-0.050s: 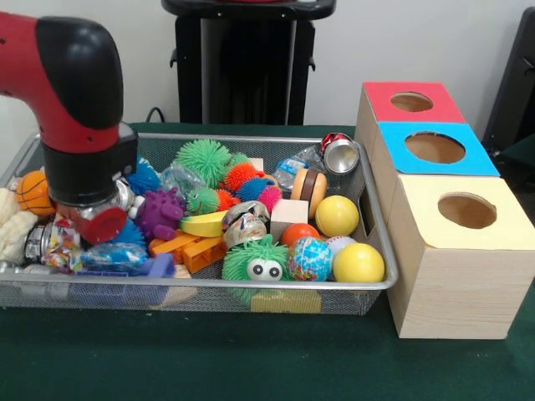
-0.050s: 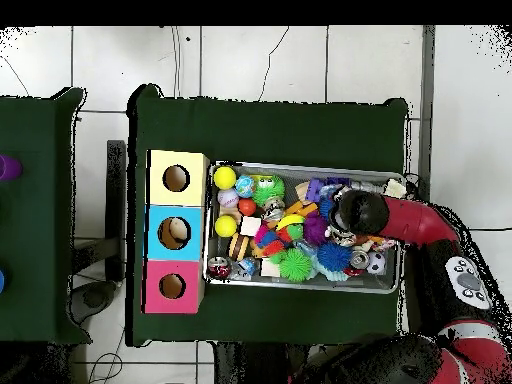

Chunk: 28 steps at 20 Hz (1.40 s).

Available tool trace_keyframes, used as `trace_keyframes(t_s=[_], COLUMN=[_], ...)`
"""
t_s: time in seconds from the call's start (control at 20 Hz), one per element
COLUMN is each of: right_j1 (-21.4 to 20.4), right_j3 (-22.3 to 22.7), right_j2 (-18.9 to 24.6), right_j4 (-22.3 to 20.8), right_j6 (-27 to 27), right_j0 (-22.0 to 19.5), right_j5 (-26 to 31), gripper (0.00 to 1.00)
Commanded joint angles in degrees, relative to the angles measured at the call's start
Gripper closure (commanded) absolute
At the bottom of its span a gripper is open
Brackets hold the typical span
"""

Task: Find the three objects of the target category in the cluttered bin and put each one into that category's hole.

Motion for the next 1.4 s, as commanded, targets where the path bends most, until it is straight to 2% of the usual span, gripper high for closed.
trace_keyframes(t_s=[0.05, 0.4, 0.8, 1.15, 1.4], right_j1=[9.5, 10.7, 9.6, 8.5, 8.0], right_j3=[-3.3, -2.0, 5.4, 7.6, 9.0], right_j2=[1.7, 1.8, 6.5, 3.1, 1.7], right_j4=[-4.4, -2.8, 3.2, 7.3, 10.5], right_j6=[-3.0, 0.6, 4.1, 11.3, 13.2], right_j0=[1.7, 2.3, -0.4, 5.4, 7.3], right_j5=[-5.8, -8.6, -9.7, -11.4, -13.2], gripper=[1.0, 1.0, 1.0, 1.0, 1.0])
